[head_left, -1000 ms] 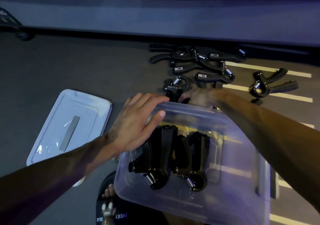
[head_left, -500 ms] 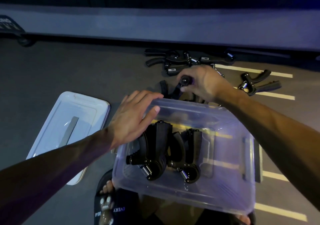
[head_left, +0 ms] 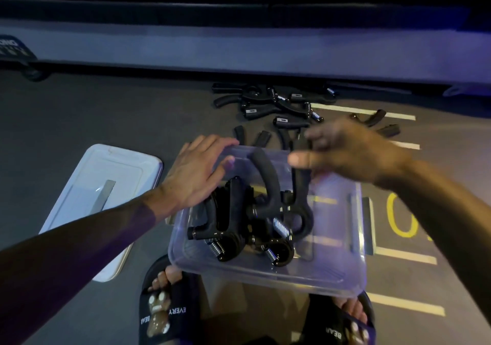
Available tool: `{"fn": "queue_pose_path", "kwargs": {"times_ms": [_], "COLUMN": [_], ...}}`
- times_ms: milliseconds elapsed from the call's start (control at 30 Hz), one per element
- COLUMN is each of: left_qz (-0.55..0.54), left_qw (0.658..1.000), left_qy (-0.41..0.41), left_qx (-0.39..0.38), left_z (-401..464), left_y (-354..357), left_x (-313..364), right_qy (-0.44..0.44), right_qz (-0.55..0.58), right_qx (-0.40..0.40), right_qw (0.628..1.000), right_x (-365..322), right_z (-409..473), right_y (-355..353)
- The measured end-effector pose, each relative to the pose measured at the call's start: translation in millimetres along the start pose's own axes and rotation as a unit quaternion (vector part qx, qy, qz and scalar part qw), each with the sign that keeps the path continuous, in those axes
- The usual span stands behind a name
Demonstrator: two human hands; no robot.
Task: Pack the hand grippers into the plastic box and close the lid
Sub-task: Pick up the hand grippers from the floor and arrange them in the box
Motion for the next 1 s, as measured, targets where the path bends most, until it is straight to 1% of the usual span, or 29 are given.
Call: {"fn": "queue_pose_path", "kwargs": {"times_ms": [67,100,200,267,433,533,567,667,800,1000], "left_qz": [0.0,0.0,-0.001,-0.003,-0.012,-0.013,-0.013,-0.017,-0.018,-0.025], "left_qw": [1.0,1.0,1.0,1.0,1.0,1.0,1.0,1.0,1.0,1.0], "left_qy": [0.001,0.001,-0.002,-0.002,0.0,0.001,0.001,0.0,0.002,-0.002], "left_qx": [0.001,0.0,-0.002,-0.002,-0.002,0.0,-0.001,0.002,0.005,0.002], "left_z": [-0.1,0.0,0.5,0.9,0.5,0.4,0.1,-0.6,-0.1,-0.3], "left_y": [0.1,0.2,1.2,1.4,0.3,-0.5,-0.1,0.1,-0.8,0.5], "left_x": [0.3,0.3,-0.9,-1.7,-2.8,-3.3,-3.3,-3.4,-3.0,-4.0], "right_qy": [0.09,0.119,0.165,0.177,0.169,0.133,0.125,0.115,0.104,0.1], "right_qz": [-0.015,-0.013,-0.012,-0.03,-0.069,-0.165,-0.182,-0.171,-0.19,-0.258], "right_qx": [-0.016,-0.021,-0.007,0.001,0.041,0.042,0.037,0.021,0.025,0.049], "right_qw": [0.996,0.993,0.986,0.984,0.982,0.976,0.975,0.978,0.976,0.96], "right_x": [38.8,54.8,84.7,93.0,87.3,79.8,79.2,81.1,82.2,90.2], "right_z": [9.5,13.1,20.9,24.2,23.8,22.8,23.2,27.4,32.4,34.3], "right_y": [23.9,34.5,53.7,62.3,66.9,71.1,72.8,75.5,73.6,82.2]}}
Point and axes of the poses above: each hand's wrist, its own z-axis towards the middle knuckle, its own y-axis out of the palm, x = y × z, the point moved 8 cm from there along z, towards the middle knuckle, and after that the axes turned 14 degrees about y, right-handed, at the moved point
